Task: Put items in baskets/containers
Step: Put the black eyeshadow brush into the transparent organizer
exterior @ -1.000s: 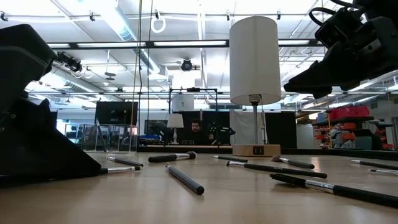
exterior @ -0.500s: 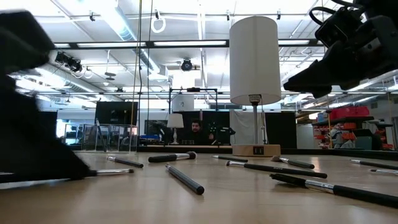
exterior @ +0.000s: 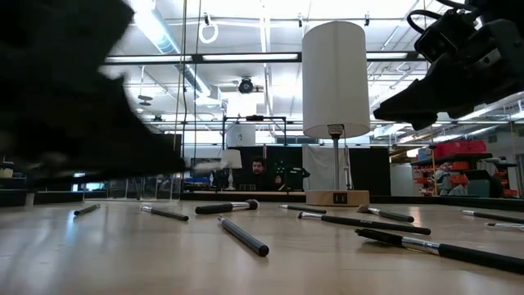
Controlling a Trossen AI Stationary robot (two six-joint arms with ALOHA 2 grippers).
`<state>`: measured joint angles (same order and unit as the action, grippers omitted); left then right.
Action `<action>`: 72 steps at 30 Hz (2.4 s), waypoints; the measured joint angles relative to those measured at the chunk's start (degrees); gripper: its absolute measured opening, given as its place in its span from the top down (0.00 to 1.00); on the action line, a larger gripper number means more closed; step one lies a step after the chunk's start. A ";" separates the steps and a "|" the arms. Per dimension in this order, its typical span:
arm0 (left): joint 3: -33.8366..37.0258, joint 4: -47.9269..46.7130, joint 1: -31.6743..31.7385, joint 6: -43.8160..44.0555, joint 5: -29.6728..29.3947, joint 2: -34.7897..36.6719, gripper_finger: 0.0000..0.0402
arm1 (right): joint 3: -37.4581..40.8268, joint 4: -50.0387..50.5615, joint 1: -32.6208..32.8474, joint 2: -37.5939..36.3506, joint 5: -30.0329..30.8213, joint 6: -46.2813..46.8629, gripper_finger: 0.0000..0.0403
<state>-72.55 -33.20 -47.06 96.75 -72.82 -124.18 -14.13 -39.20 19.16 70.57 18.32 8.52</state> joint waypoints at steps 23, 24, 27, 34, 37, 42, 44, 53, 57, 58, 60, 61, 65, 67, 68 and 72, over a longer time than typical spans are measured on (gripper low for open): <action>-12.52 13.10 11.87 -36.13 -6.68 0.22 0.97 | -6.28 -38.28 -2.47 34.58 -14.25 4.07 0.51; -13.54 13.16 12.03 -38.48 -6.44 0.22 0.97 | -7.54 -38.57 -2.47 35.29 -14.81 4.24 0.51; -15.95 13.30 12.17 -43.66 -6.69 0.22 0.96 | -10.14 -38.73 -2.47 36.04 -17.03 3.32 0.52; -18.10 13.41 12.07 -48.37 -6.84 0.22 0.96 | -10.02 -43.45 -2.51 35.82 -17.80 2.46 0.54; -18.10 13.59 11.95 -48.37 -6.84 0.22 0.96 | -9.57 -45.70 -2.51 35.80 -17.81 2.49 0.55; -18.10 13.63 11.79 -48.59 -6.84 0.22 0.96 | -9.45 -46.32 -3.03 35.80 -16.77 3.55 0.57; -18.10 13.63 11.79 -48.59 -6.80 0.22 0.96 | -9.44 -46.34 -3.52 35.80 -16.40 4.52 0.58; -18.16 13.96 11.90 -50.97 -5.11 0.22 0.96 | -9.42 -46.84 -4.04 35.80 -16.89 3.46 0.59; -18.16 13.94 12.01 -51.00 -4.59 0.22 0.95 | -9.44 -47.38 -4.03 35.75 -19.87 2.06 0.60; -18.16 13.85 12.01 -51.03 -4.25 0.22 0.96 | -9.44 -47.56 -4.02 35.71 -20.55 1.74 0.61; -18.16 13.91 12.03 -51.15 -3.89 0.22 0.96 | -9.44 -47.64 -3.99 35.71 -21.31 1.60 0.62; -18.16 13.91 12.03 -51.14 -3.91 0.22 0.96 | -9.44 -47.70 -4.00 35.71 -21.49 1.54 0.62; -18.16 13.91 12.03 -51.15 -3.97 0.22 0.96 | -9.47 -47.78 -4.02 35.71 -22.43 1.50 0.66; -18.16 13.88 12.19 -51.16 -3.90 0.22 0.95 | -9.47 -47.82 -4.02 35.71 -22.44 1.46 0.70; -18.16 13.92 12.31 -51.15 -3.78 0.22 0.95 | -9.47 -47.85 -4.02 35.71 -22.37 1.25 0.72; -18.16 13.98 12.56 -51.15 -2.61 0.22 0.96 | -9.47 -47.85 -4.04 35.71 -22.26 0.99 0.82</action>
<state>-90.72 -19.22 -34.50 45.60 -75.43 -123.96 -23.59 -87.05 15.11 106.28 -3.94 9.51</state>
